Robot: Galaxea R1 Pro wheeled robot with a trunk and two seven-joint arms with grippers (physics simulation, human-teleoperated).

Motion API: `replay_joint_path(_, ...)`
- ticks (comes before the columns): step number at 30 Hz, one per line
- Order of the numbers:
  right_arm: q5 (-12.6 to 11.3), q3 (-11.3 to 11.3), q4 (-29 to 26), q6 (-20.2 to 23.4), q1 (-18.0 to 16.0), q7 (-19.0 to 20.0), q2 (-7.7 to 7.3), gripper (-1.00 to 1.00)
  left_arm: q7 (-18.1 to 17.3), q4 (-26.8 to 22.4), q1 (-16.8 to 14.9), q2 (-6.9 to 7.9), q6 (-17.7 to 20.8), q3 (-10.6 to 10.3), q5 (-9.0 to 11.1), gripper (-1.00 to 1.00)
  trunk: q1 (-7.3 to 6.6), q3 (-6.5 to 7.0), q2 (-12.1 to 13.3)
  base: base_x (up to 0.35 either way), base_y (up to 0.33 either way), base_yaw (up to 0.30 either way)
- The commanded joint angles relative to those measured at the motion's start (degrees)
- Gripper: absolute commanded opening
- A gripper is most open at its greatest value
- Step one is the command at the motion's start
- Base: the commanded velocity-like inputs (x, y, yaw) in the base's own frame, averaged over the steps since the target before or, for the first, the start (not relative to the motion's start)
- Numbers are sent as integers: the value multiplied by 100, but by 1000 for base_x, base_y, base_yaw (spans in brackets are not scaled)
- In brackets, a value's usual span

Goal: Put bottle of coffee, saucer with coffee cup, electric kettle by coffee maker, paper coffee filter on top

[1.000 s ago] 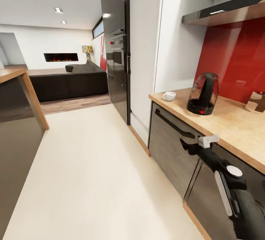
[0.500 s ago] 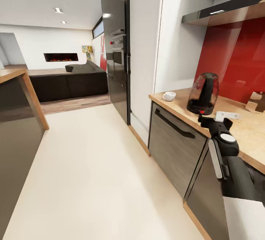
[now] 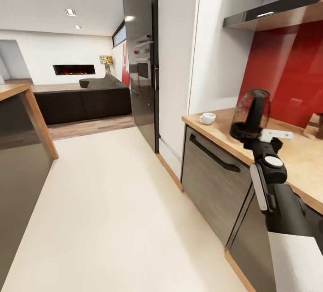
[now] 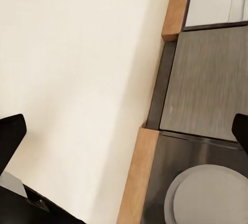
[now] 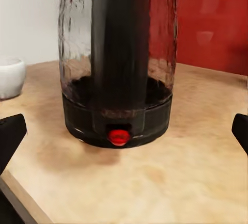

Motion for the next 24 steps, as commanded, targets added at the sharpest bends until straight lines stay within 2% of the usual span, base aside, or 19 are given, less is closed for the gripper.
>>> replay_joint_path(1,-42,6,-6,35,-9,-23,-2,100,-5,-10,3,1,-12,-18,17,100,1,-5,-2,84,0,0)
replay_joint_path(8,-384,6,-6,32,-30,-27,-8,100,-4,-12,3,1,-16,-18,17,100,1,-5,-2,116,-54,0)
replay_joint_path(24,-468,-10,-6,36,-37,-35,-10,100,-5,-10,3,1,-17,-10,17,100,1,-5,-2,98,-68,0)
